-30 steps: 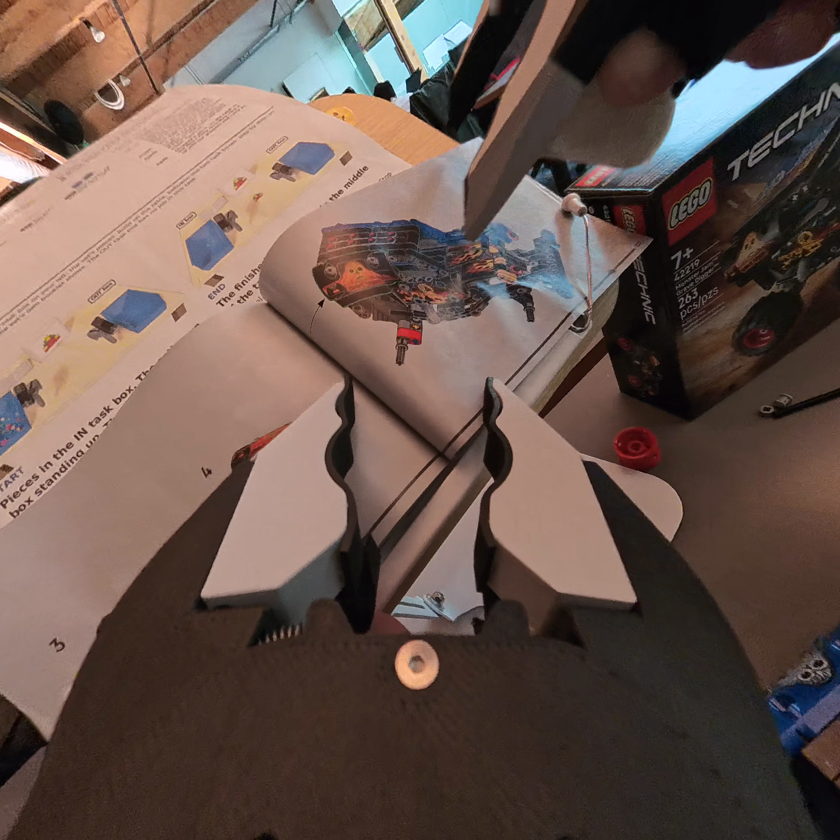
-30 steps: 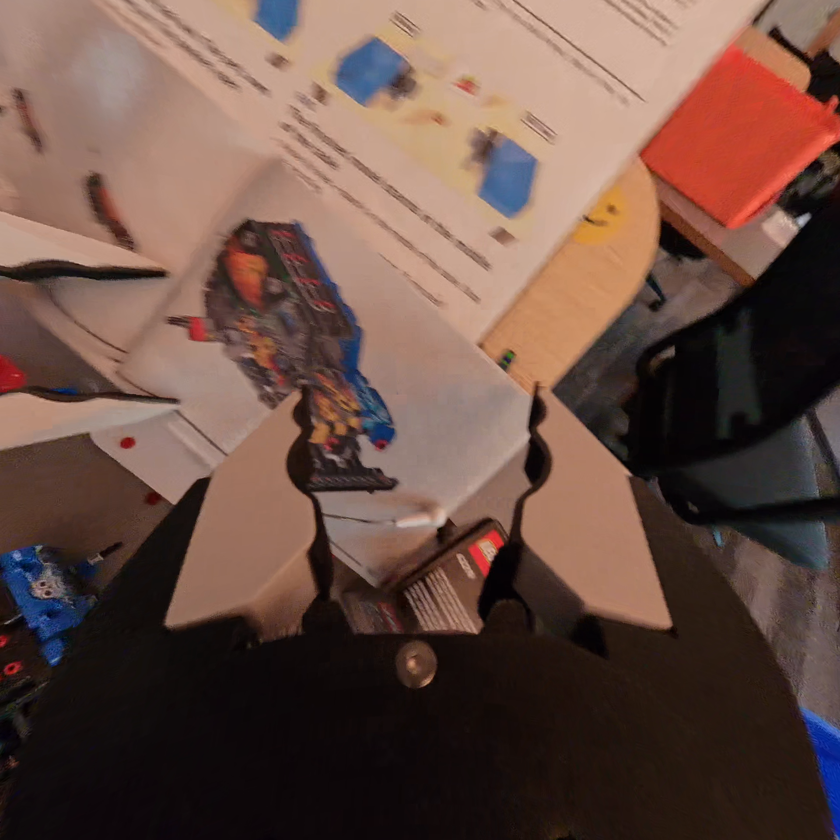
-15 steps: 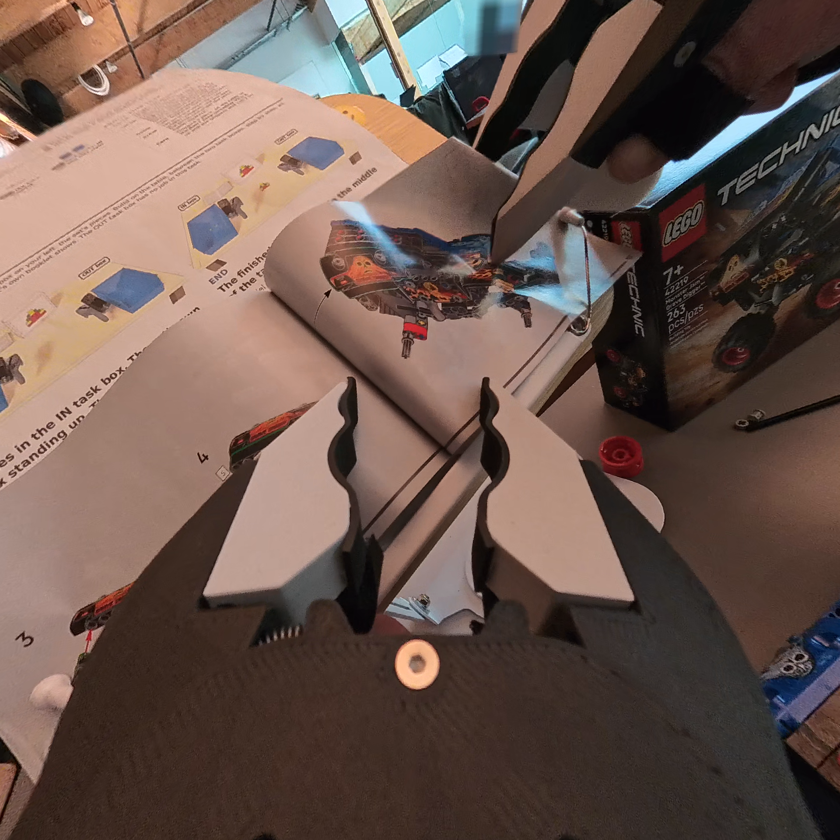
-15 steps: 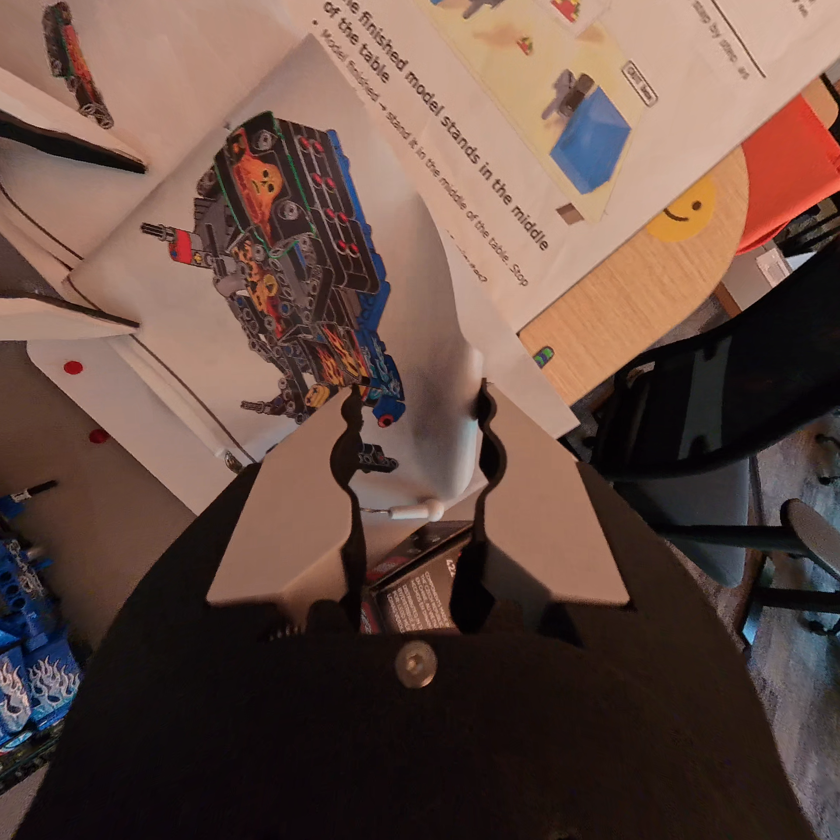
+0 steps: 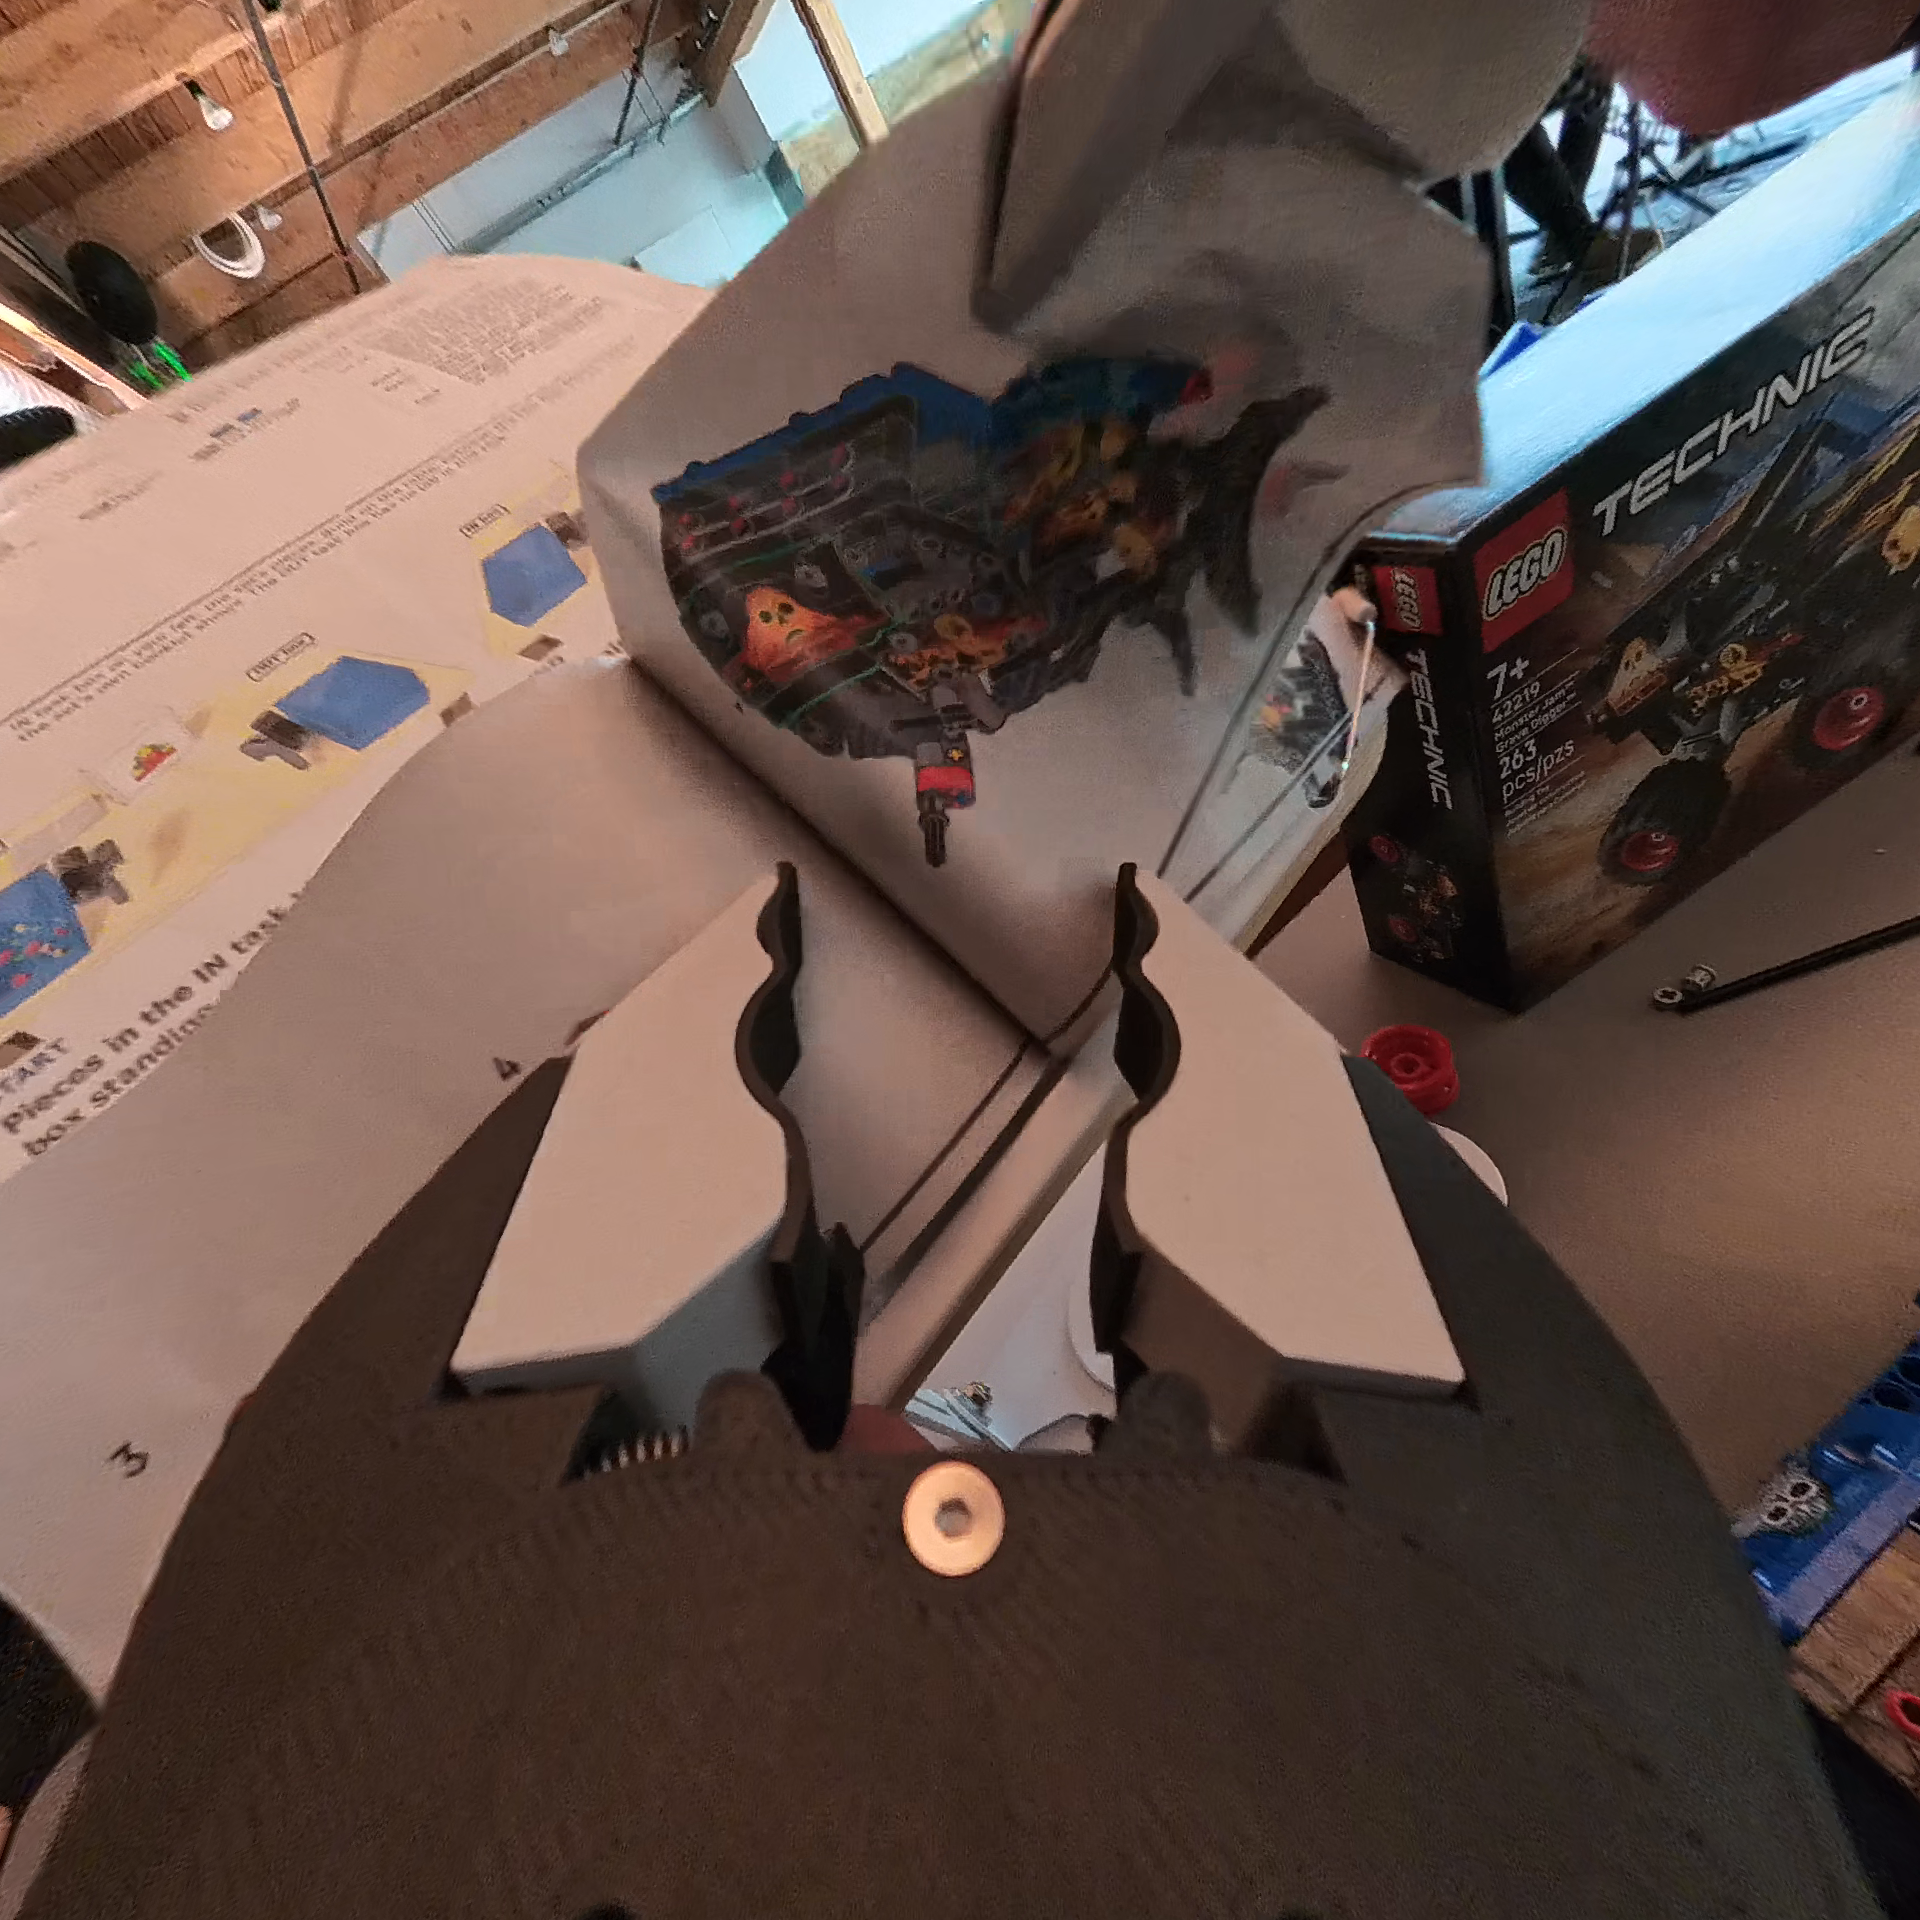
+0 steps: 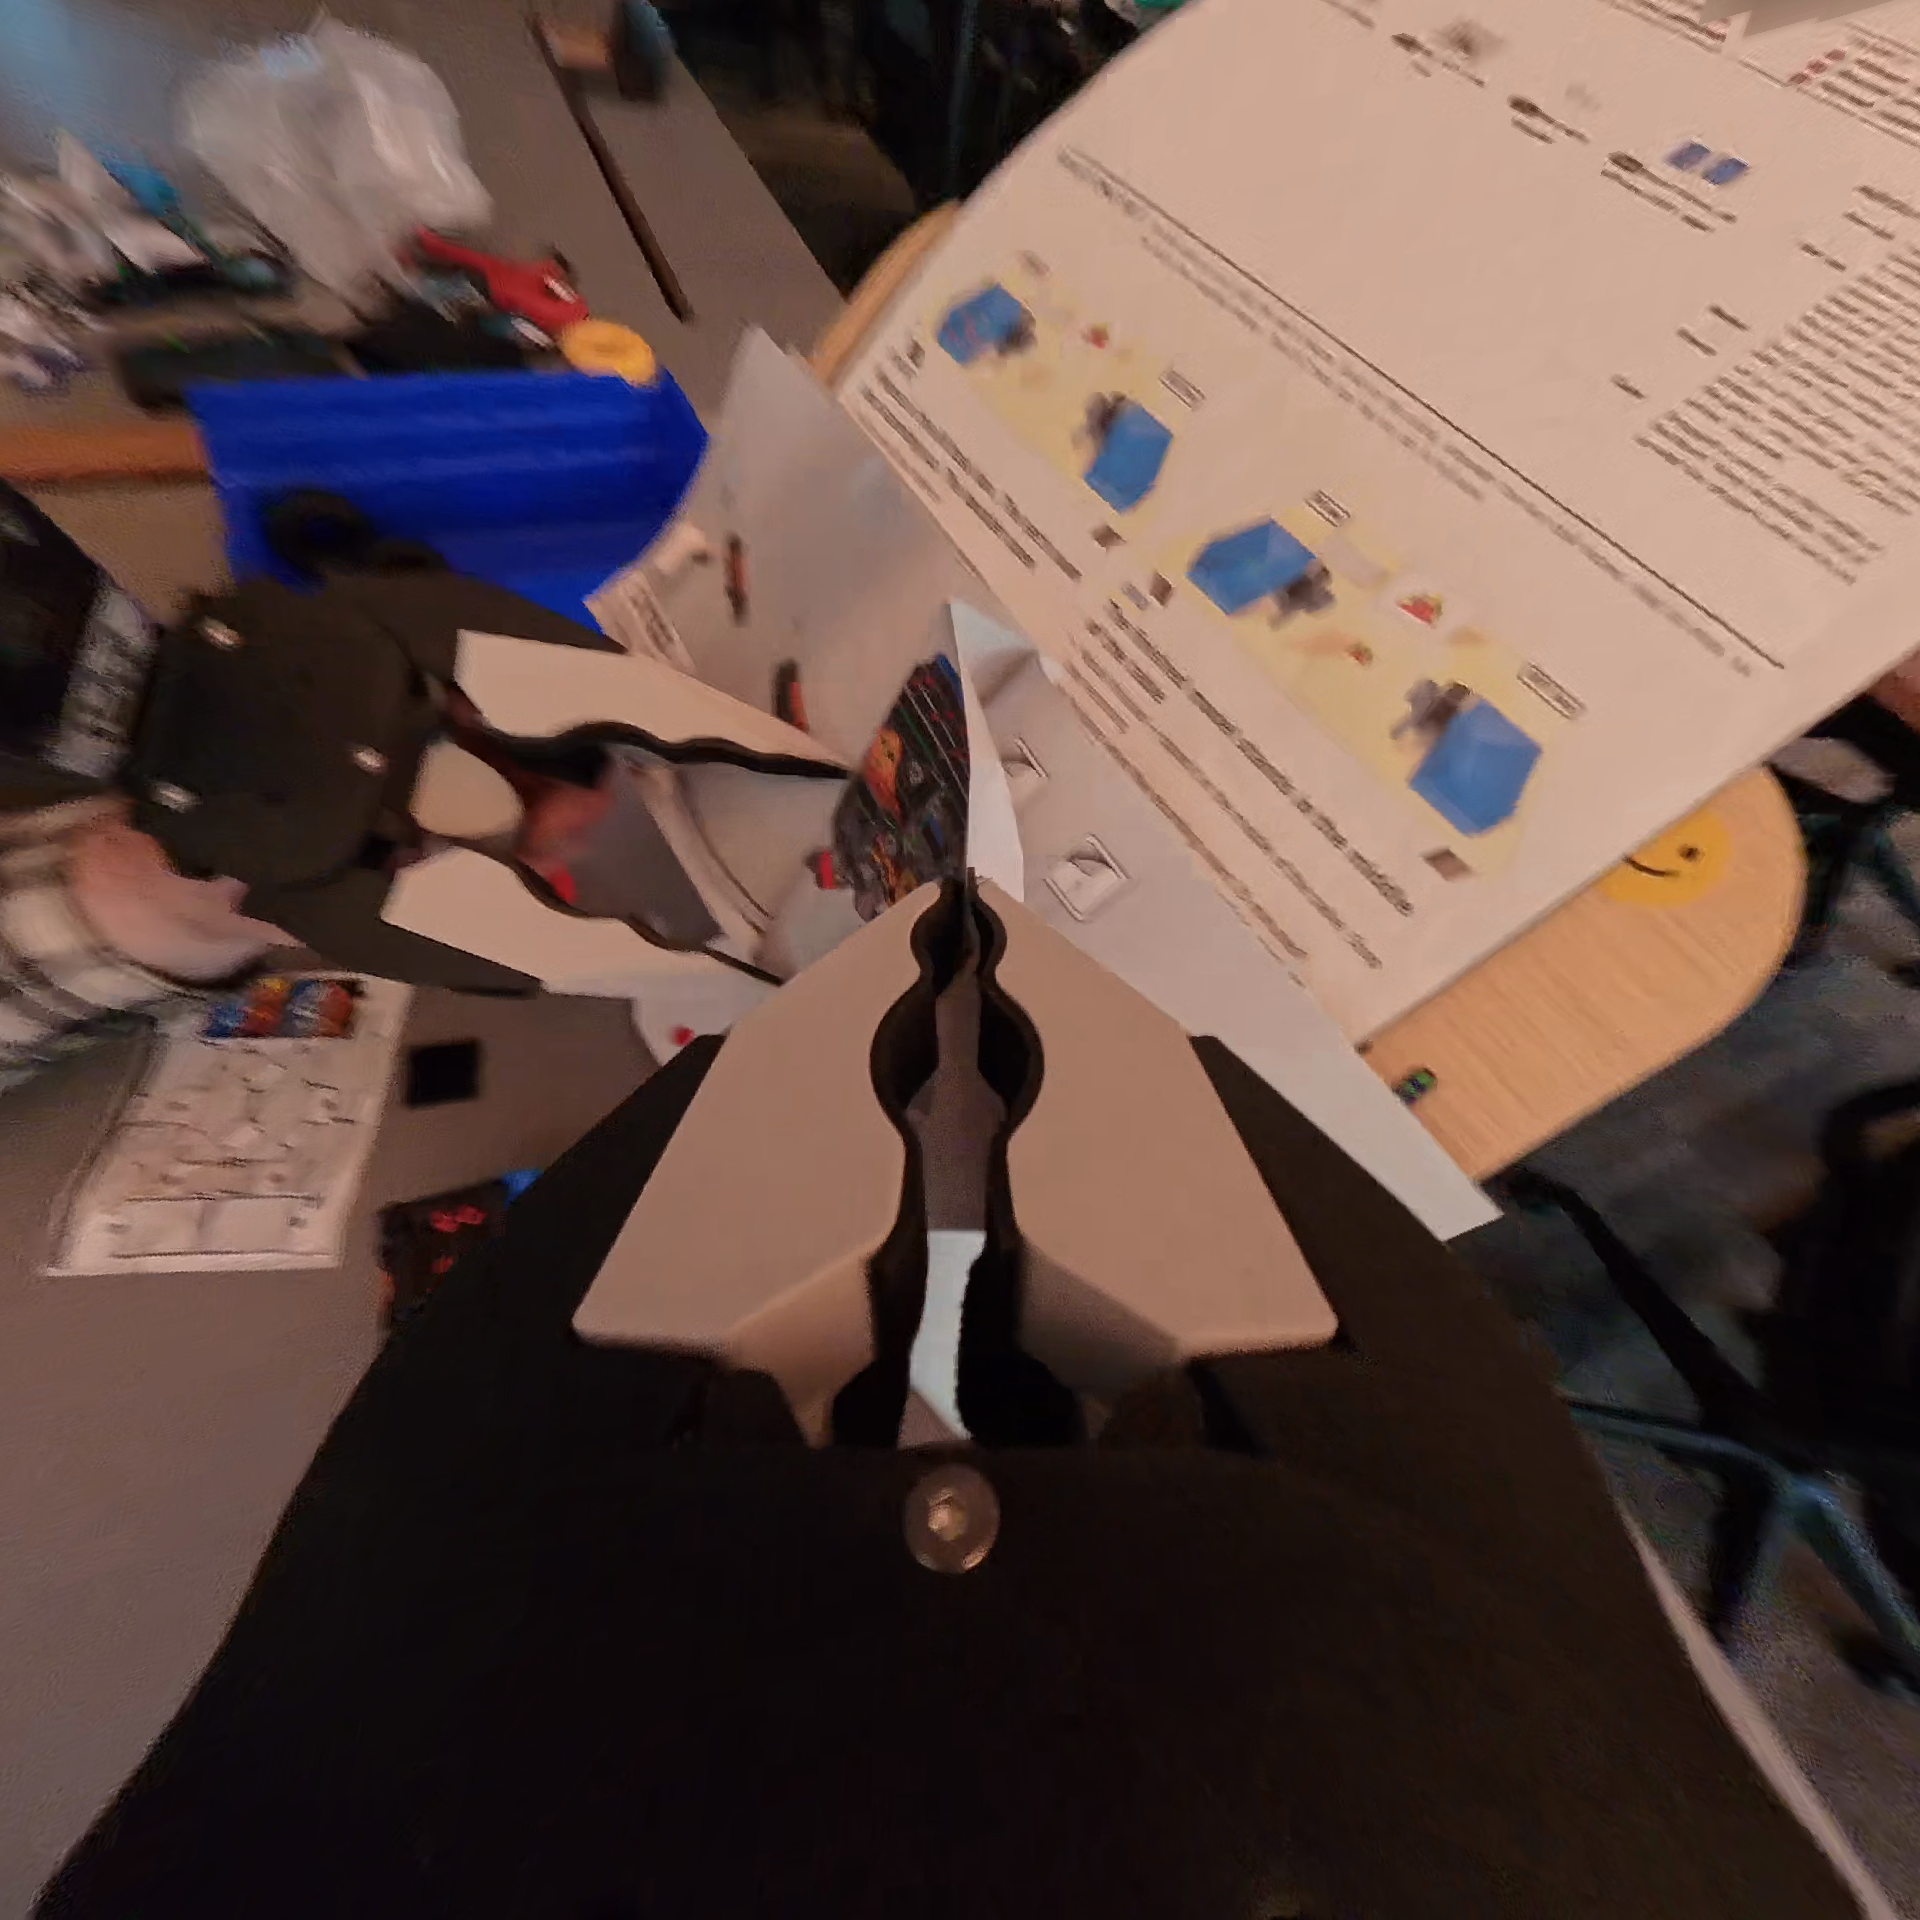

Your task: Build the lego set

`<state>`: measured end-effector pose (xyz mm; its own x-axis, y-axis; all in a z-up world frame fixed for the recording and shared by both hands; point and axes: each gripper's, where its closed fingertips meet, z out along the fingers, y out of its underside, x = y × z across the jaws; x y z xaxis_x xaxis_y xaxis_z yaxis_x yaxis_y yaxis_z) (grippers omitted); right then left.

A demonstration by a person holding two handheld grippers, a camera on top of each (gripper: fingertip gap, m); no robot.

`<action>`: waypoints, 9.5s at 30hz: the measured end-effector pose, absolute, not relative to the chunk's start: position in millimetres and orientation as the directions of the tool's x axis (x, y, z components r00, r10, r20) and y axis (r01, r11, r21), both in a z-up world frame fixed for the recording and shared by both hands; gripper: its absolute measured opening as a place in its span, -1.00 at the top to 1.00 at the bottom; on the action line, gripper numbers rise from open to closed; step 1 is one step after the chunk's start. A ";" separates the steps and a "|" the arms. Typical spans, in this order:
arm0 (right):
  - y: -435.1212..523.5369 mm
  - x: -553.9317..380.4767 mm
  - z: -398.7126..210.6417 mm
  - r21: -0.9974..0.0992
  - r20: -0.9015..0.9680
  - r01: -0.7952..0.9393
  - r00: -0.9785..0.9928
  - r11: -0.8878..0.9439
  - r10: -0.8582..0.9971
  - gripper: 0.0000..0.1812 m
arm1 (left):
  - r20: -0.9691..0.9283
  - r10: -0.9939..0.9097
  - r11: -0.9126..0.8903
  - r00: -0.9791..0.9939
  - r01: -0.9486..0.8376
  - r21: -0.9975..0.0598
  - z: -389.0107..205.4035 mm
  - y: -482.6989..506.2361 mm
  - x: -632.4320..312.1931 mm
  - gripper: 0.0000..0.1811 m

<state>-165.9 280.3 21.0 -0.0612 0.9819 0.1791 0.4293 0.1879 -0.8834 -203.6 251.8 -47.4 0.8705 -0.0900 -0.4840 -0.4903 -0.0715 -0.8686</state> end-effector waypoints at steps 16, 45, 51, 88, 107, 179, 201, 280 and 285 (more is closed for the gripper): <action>239.0 -134.2 7.4 -0.958 -0.272 0.154 -0.238 -0.240 0.932 0.38 | -0.332 -0.350 0.104 0.876 -0.315 -0.943 -11.5 228.7 -137.1 0.33; 174.0 -140.4 34.6 -0.963 -0.126 -0.140 -0.519 -0.229 0.845 0.43 | 0.107 -0.689 0.021 0.716 0.167 -0.986 24.2 190.3 -122.0 0.53; 172.4 -142.7 32.7 -0.956 -0.155 -0.126 -0.549 -0.264 0.822 0.44 | 0.224 -0.787 -0.031 0.575 0.325 -0.945 22.2 186.7 -121.5 0.53; 187.0 -150.7 8.1 -0.993 0.041 -0.118 -0.303 0.006 0.952 0.66 | 0.327 -0.875 -0.103 0.357 0.524 -0.846 22.1 179.5 -132.6 0.62; 173.3 -145.4 15.6 -0.988 0.018 -0.147 -0.402 -0.045 0.916 0.91 | 0.299 -0.903 -0.099 0.310 0.527 -0.844 28.9 168.6 -129.6 1.00; 151.5 -151.6 19.9 -0.974 0.211 -0.133 -0.268 0.181 0.940 1.00 | -0.013 -0.564 0.131 0.826 0.073 -0.989 56.3 183.5 -153.3 0.39; 143.3 -211.9 -14.8 -0.938 0.314 0.119 -0.109 0.326 0.943 0.78 | -0.076 -0.113 -0.131 0.991 -0.091 -0.987 3.4 165.9 -319.1 1.00; 132.7 129.6 -243.0 -0.439 0.028 0.889 -0.127 0.126 0.992 0.43 | -0.280 -0.712 -0.272 0.644 -0.620 -0.736 -98.8 138.6 -106.8 0.41; 126.5 124.1 -259.7 -0.493 -0.031 0.866 -0.113 0.083 0.993 0.55 | -0.228 -0.707 -0.324 0.669 -0.594 -0.737 -129.6 134.3 -107.2 0.40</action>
